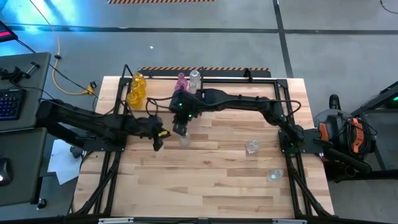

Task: Sort vases onto shelf
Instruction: Put the transparent vase on the shelf to the left of the top pink vase on the shelf

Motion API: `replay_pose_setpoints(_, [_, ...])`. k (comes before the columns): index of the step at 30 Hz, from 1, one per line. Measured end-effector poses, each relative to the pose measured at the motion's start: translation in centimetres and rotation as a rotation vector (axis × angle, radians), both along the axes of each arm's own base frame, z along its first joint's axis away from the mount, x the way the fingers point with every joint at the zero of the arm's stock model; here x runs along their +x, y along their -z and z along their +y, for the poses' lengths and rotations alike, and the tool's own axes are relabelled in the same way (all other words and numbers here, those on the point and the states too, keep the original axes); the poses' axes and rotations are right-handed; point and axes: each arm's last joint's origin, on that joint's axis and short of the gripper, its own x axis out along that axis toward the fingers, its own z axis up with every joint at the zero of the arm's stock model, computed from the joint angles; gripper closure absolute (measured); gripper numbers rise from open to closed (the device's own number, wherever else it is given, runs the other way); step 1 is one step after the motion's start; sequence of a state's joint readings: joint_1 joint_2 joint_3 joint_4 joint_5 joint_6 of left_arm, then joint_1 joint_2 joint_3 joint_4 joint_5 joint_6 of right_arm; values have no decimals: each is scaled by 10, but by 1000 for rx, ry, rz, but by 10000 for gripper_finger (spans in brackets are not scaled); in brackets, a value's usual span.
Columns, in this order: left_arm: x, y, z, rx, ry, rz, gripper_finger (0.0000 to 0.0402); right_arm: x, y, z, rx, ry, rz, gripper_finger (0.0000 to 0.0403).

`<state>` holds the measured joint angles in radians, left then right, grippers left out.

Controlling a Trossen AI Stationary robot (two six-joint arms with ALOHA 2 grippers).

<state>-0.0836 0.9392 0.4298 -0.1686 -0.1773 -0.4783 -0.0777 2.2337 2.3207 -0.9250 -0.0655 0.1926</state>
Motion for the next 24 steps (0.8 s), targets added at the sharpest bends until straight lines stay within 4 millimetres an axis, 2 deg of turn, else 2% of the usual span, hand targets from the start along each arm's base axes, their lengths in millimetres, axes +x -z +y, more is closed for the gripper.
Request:
replay_pose_setpoints(3, [2, -19, 4, 119, 63, 68, 353, -10, -12, -6, -116, 93, 32, 304])
replay_pose_setpoints(6, [13, -41, 12, 199, 96, 60, 353, -19, -20, -14, -155, 139, 59, 304])
replay_pose_setpoints(11, [34, -74, 28, 221, 175, 0, 353, -34, -24, -23, -127, 198, 143, 304])
replay_pose_setpoints(14, [47, -86, 36, 174, 254, -2, 353, -41, -23, -23, -157, 230, 205, 304])
replay_pose_setpoints(18, [64, -83, 42, 40, 400, 55, 353, -52, -28, -26, -220, 286, 263, 304])
replay_pose_setpoints(24, [81, -56, 40, 27, 550, 244, 335, -67, -36, -39, -252, 341, 308, 304])
